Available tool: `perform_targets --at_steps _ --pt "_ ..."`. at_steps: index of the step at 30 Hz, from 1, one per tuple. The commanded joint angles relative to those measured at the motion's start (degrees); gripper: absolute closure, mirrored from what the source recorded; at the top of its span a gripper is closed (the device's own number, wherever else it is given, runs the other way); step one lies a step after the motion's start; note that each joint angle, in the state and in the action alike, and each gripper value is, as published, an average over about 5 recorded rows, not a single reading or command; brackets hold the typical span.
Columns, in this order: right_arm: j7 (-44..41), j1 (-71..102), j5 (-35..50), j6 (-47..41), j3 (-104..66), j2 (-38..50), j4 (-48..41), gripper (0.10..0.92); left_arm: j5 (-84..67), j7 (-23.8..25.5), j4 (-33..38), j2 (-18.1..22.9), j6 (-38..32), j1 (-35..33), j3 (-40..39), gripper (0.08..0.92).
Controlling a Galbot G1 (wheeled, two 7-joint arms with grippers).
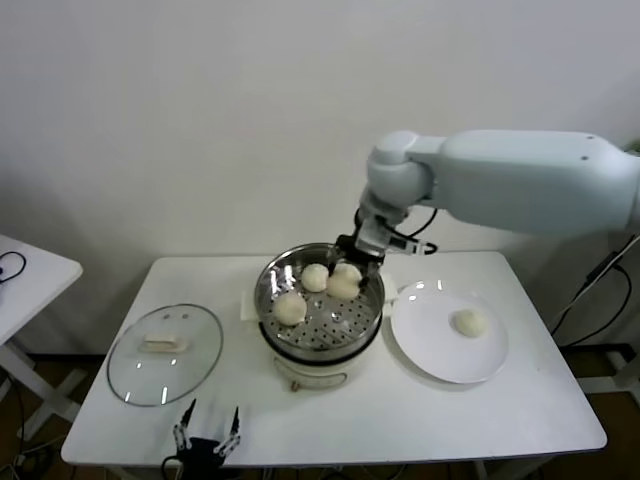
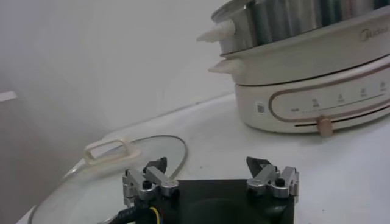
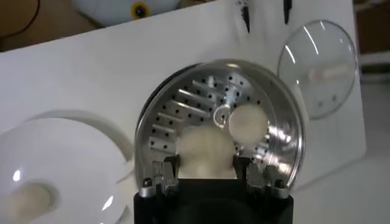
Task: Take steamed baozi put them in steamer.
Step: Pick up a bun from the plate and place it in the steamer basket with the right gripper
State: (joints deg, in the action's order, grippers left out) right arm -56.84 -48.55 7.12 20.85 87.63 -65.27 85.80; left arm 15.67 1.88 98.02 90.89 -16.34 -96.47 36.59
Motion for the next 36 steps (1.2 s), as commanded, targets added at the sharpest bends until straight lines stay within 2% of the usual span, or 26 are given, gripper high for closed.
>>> perform_targets --at_steps 1,7,19,23,27,30,36 --pt "1.46 10.26 -10.72 4.92 -1.52 -6.69 -2.11 0.423 -0.11 -0.04 -0.13 0.08 -0.01 0.01 0.15 0.177" --pt "2.02 13.88 -14.87 4.96 -2.02 -6.84 -2.92 0.423 -0.15 -0.04 -0.41 0.07 -0.03 0.20 0.20 0.177" --pt "2.66 14.71 -15.08 5.31 -2.00 -6.92 -3.99 0.422 -0.11 -0.06 -0.69 0.12 -0.06 0.44 0.06 0.177" --pt "4.17 13.79 -14.01 6.31 -2.32 -6.53 -4.04 0.369 -0.07 -0.05 -0.60 0.12 -0.02 0.42 0.02 0.177" --pt "1.55 9.46 -10.26 8.44 -1.46 -4.97 -3.90 0.260 0.00 -0.05 -0.56 0.04 -0.01 0.33 0.00 0.177" --pt "-0.08 5.08 -5.79 9.25 -0.25 -3.09 -4.56 0.213 0.02 -0.06 -0.53 0.03 -0.02 0.28 -0.07 0.177" --pt "-3.76 -5.45 10.25 7.69 7.21 2.03 -8.06 0.203 0.54 -0.12 -0.62 0.02 -0.16 0.15 -0.42 0.177"
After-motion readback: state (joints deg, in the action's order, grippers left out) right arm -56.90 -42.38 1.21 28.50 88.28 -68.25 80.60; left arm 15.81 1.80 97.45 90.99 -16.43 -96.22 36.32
